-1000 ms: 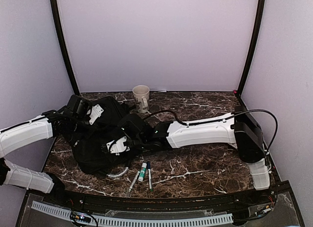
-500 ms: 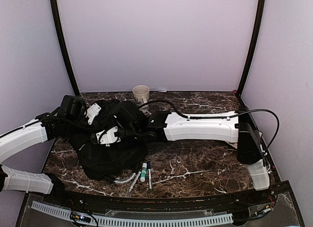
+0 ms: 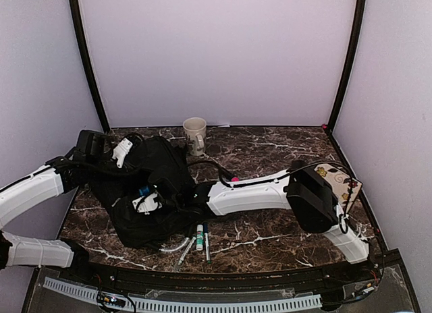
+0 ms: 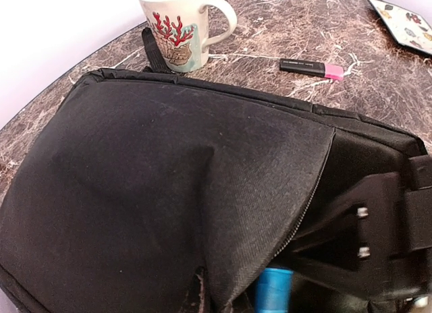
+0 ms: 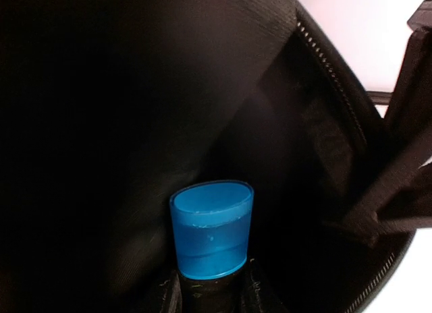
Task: Pack the student bag
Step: Place the pen in the second largest pocket of the bag.
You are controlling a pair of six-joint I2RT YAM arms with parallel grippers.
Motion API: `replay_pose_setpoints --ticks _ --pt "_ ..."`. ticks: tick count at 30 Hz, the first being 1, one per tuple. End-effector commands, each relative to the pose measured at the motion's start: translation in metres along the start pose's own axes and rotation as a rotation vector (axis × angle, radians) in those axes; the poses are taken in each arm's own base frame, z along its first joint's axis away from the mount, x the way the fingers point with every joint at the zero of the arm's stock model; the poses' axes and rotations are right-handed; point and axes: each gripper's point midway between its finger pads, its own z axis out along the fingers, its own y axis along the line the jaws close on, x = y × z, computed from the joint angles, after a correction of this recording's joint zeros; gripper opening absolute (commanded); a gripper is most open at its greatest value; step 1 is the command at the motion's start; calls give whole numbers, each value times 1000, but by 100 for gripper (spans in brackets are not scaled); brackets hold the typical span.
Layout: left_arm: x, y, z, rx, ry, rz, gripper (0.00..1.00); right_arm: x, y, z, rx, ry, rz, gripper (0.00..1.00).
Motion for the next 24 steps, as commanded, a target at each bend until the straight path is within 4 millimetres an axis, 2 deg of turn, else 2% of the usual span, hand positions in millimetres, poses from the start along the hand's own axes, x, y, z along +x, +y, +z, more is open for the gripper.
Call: replay_pose_setpoints --ticks 1,6,9,12,14,17,19,22,24 --pt "-58 -13 -24 81 -255 18 0 6 -40 26 222 24 18 0" --pt "-57 -15 -25 95 -265 13 0 21 -67 40 410 50 29 12" --pt "-56 -16 -25 101 -267 10 0 22 -83 36 506 45 23 20" --pt "-54 -14 -24 93 -262 11 0 28 -89 36 555 57 6 30" --pt "-51 -11 -22 77 -254 7 0 32 -82 39 545 70 -4 38" --pt "-45 -3 -19 32 -237 -2 0 30 -64 35 484 71 -25 45" --pt "-41 3 -17 -3 -224 -9 0 22 -53 24 437 45 -26 47" --pt "-35 14 -12 -61 -195 -22 0 4 -28 1 303 -25 -58 47" --pt "-34 18 -9 -75 -184 -34 0 -4 -20 -10 250 -38 -57 47"
